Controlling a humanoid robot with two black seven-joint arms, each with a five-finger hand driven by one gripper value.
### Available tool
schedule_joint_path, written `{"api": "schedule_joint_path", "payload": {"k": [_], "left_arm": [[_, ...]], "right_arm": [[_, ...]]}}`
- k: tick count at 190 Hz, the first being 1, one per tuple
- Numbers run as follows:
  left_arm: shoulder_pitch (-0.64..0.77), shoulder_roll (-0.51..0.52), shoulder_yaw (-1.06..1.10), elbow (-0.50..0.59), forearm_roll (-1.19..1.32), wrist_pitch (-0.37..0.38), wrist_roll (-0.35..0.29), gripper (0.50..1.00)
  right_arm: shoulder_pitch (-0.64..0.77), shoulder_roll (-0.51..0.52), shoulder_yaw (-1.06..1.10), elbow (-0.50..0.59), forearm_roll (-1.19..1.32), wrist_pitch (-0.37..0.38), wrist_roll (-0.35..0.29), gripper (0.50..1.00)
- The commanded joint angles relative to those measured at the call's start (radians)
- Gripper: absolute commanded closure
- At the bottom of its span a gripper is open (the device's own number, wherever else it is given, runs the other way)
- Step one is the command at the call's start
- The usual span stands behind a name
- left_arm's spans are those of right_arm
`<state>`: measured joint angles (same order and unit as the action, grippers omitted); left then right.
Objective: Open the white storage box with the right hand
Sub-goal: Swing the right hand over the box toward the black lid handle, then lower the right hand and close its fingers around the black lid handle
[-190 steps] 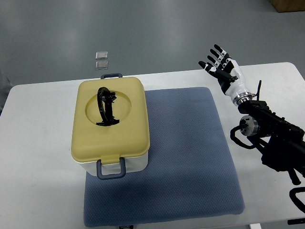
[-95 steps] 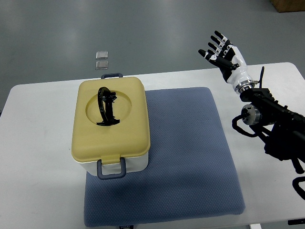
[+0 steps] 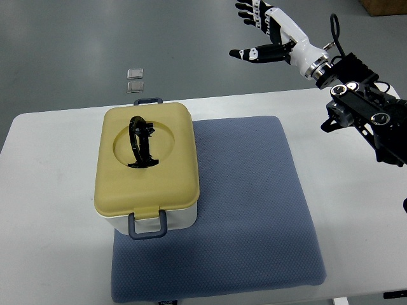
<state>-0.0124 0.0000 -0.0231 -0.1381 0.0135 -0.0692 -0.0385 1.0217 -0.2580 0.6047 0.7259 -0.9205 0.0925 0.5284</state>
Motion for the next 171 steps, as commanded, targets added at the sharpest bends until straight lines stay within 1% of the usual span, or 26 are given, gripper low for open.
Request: {"api": "schedule_joint_path", "payload": {"k": [1,32,70,122,142,171], "left_arm": [[0.000,0.000,0.000,0.000,0.000,0.000,0.000,0.500],[0.000,0.000,0.000,0.000,0.000,0.000,0.000,0.500],[0.000,0.000,0.000,0.000,0.000,0.000,-0.001,0.500],[0.000,0.000,0.000,0.000,0.000,-0.001,-0.001,0.500],[0.000,0.000,0.000,0.000,0.000,0.000,0.000,0.500],[0.000,0.000,0.000,0.000,0.000,0.000,0.000,0.500]], "right_arm": [[0.086,-0.035,-0.083,0.041,-0.106,0.023,0.009,0.576],[0.201,-0.067,-0.195,0.141,-0.277,0.056,0.015,0.576],[0.342,-0.070,-0.312,0.221,-0.417,0.107,0.035,0.576],[0.495,-0.049,-0.454,0.311,-0.495,0.113,0.051,0.579],[0.544,-0.015,-0.507,0.331,-0.517,0.115,0.051,0.579],[0.575,0.052,-0.562,0.333,-0.564,0.119,0.050,0.579]]}}
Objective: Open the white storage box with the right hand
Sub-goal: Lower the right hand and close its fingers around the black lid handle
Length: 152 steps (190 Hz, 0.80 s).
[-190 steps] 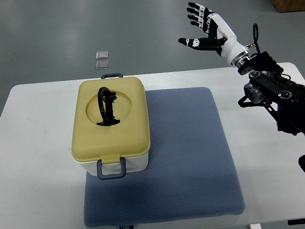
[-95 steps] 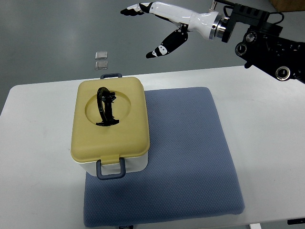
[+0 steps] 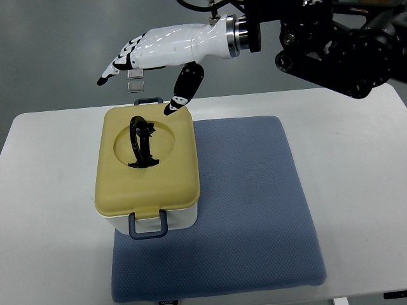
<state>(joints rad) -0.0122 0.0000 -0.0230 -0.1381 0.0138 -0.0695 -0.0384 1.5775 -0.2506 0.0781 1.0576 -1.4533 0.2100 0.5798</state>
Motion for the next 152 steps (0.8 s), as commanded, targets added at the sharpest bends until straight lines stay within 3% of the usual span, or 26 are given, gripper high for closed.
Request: {"api": "schedule_joint_path", "payload": {"k": [1,83,152], "left_arm": [[0.000,0.000,0.000,0.000,0.000,0.000,0.000,0.500],[0.000,0.000,0.000,0.000,0.000,0.000,-0.001,0.500],[0.000,0.000,0.000,0.000,0.000,0.000,0.000,0.500]], "right_arm": [[0.019,0.050,-0.037,0.002,-0.035,0.002,-0.001,0.579],[0.006,0.146,-0.104,-0.062,-0.145,-0.012,-0.018,0.591],[0.006,0.154,-0.107,-0.073,-0.167,-0.020,-0.028,0.613]]}}
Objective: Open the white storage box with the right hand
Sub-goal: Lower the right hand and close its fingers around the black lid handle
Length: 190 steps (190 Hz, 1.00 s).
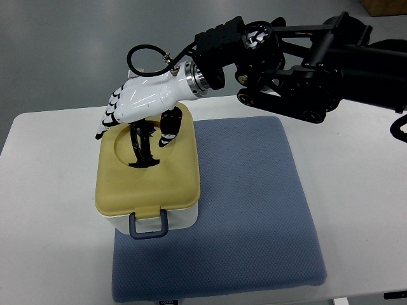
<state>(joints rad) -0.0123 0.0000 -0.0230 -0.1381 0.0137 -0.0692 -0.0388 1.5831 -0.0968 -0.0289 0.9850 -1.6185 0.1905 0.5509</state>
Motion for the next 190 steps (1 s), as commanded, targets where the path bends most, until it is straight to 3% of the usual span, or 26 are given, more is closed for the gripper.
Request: {"api": "schedule_joint_path", "payload": {"k": [1,29,76,148,169,190], "left_arm": [[0.000,0.000,0.000,0.000,0.000,0.000,0.000,0.500],[0.000,0.000,0.000,0.000,0.000,-0.001,0.000,0.500],[0.000,0.000,0.000,0.000,0.000,0.000,0.000,0.500],[0.000,0.000,0.000,0.000,0.000,0.000,0.000,0.500],[0.000,0.000,0.000,0.000,0.000,0.000,0.000,0.500],[0.000,0.000,0.000,0.000,0.000,0.000,0.000,0.500]], "right_arm": [[0.000,0.000,0.000,0.000,-0.001,0.000,0.001,0.613],[0.000,0.008,0.000,0.000,-0.003,0.001,0.003,0.662],[-0.008,0.008,0.000,0.000,-0.004,0.001,0.004,0.687],[-0.009,0.008,0.000,0.000,-0.020,0.001,0.003,0.818],[-0.009,0.008,0.000,0.000,-0.018,0.001,0.004,0.877],[-0.017,0.008,0.000,0.000,-0.018,0.001,0.003,0.895]]}}
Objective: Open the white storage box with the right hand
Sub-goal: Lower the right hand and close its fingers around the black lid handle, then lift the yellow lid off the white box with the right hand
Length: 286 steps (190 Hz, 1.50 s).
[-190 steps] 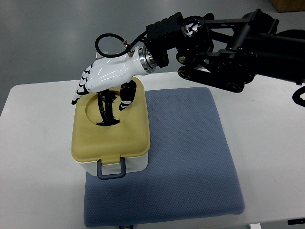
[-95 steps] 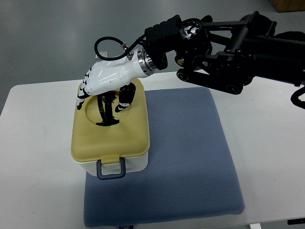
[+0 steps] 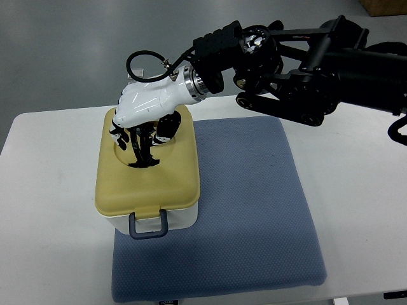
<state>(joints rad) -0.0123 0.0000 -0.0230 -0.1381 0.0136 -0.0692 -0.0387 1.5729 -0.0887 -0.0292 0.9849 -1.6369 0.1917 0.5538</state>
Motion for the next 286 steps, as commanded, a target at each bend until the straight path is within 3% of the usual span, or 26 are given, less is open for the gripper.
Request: {"api": "schedule_joint_path", "payload": {"k": [1,34,183,286], "left_arm": [[0.000,0.000,0.000,0.000,0.000,0.000,0.000,0.500],[0.000,0.000,0.000,0.000,0.000,0.000,0.000,0.500],[0.000,0.000,0.000,0.000,0.000,0.000,0.000,0.500],[0.000,0.000,0.000,0.000,0.000,0.000,0.000,0.500]], "right_arm": [[-0.007,0.000,0.000,0.000,0.000,0.000,0.000,0.895],[-0.008,0.001,0.000,0.000,0.000,0.000,0.001,1.000],[0.022,-0.023,0.018,-0.003,0.005,0.002,0.008,1.000],[0.030,-0.121,0.018,-0.072,0.020,-0.003,0.009,1.000]]}}
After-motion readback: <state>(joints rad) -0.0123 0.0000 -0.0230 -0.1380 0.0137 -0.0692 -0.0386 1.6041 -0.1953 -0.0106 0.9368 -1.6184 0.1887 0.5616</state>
